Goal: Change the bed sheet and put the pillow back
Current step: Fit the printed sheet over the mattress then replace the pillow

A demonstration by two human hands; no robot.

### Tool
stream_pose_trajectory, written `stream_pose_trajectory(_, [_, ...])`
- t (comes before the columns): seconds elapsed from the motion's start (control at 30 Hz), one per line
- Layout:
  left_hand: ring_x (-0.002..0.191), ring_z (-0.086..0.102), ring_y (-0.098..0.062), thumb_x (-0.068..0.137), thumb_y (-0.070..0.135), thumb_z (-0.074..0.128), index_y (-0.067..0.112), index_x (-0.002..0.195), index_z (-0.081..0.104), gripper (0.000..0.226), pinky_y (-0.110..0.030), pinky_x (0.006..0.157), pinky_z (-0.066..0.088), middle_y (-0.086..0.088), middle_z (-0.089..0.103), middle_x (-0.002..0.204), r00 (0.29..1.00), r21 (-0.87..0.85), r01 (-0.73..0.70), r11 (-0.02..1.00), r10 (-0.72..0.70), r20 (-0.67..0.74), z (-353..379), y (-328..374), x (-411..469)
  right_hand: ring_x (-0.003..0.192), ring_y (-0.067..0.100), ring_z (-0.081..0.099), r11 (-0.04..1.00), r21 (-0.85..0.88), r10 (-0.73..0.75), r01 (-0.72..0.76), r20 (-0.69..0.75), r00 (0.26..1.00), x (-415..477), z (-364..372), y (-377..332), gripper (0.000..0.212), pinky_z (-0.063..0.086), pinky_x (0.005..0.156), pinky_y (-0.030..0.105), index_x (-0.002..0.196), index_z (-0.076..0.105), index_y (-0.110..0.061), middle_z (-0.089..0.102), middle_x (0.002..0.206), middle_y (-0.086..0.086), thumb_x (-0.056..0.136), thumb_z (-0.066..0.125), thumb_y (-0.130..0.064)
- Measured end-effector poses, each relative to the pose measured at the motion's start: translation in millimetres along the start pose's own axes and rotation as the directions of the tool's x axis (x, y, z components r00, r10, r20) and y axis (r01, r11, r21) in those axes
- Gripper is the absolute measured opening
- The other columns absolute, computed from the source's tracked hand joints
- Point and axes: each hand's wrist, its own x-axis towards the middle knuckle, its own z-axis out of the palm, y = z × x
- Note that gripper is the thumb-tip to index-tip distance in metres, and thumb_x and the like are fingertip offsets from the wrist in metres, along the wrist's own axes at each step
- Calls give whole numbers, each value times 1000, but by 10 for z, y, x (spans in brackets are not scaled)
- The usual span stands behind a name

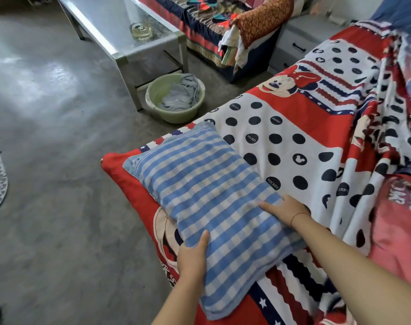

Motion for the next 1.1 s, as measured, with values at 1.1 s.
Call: stream_pose_trajectory(1.1, [147, 13, -35, 75, 54, 74, 10, 154, 8, 112, -50, 115, 18, -15, 9, 160, 974, 197, 182, 963, -204, 97, 2413, -3349, -3639, 126, 24, 48, 932, 338, 181, -132, -117, 976, -2912, -516, 5513, 80, 36, 97, 26, 145, 34, -10, 48, 141, 10, 81, 71, -42])
